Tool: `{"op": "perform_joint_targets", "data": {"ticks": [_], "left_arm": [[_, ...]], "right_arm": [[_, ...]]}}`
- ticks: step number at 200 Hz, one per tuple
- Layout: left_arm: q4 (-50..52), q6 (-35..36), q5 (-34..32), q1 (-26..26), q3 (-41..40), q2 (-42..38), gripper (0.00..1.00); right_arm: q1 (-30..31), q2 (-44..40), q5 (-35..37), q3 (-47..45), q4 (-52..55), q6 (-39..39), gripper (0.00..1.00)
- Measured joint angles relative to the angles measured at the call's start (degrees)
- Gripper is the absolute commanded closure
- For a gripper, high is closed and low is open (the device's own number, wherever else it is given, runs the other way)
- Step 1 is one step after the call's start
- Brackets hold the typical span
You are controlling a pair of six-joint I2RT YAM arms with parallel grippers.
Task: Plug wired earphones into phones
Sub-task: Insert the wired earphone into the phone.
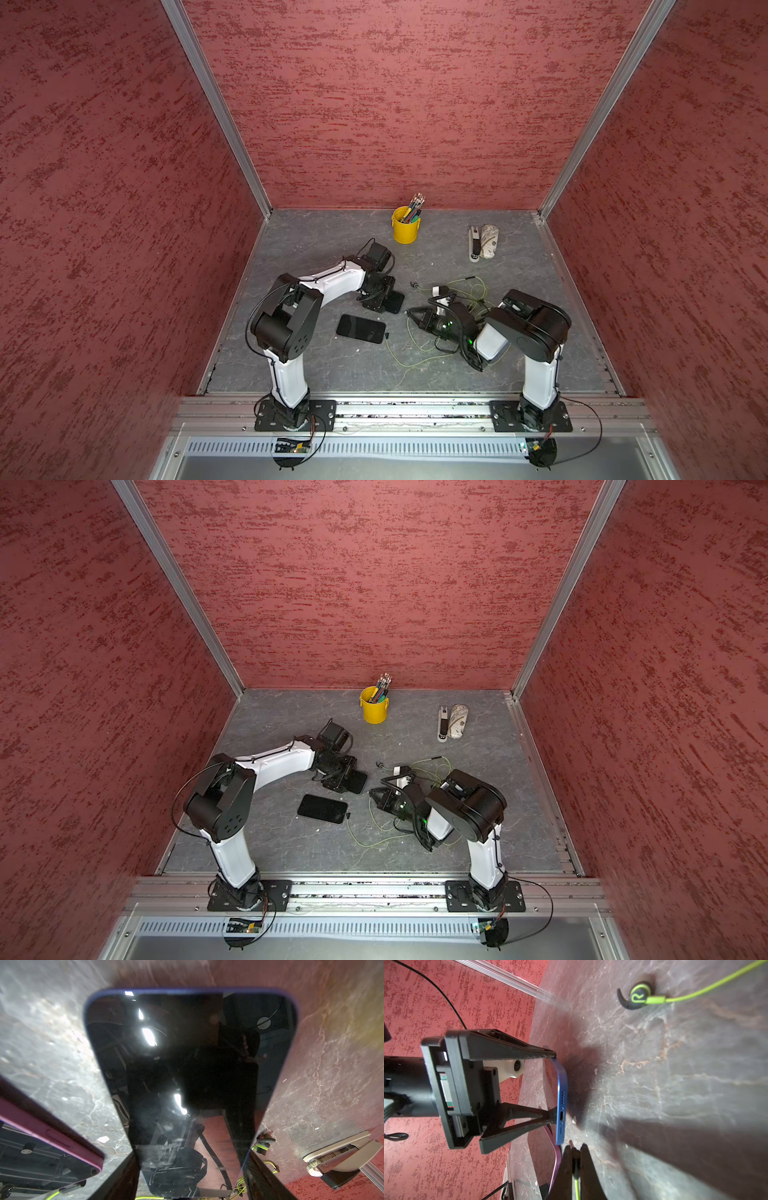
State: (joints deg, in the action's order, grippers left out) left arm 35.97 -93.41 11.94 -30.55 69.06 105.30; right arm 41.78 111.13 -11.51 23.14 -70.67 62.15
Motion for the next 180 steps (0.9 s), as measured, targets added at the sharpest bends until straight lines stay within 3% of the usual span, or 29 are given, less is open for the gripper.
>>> {"op": "perform_joint_targets", "data": {"ticks": [180], "left_arm": [[0.0, 0.0, -0.2, -0.6, 0.0, 0.0, 0.35]], "right_arm": [[-0.3, 0.0, 1.3, 2.7, 1.9, -0.5, 1.00]]}}
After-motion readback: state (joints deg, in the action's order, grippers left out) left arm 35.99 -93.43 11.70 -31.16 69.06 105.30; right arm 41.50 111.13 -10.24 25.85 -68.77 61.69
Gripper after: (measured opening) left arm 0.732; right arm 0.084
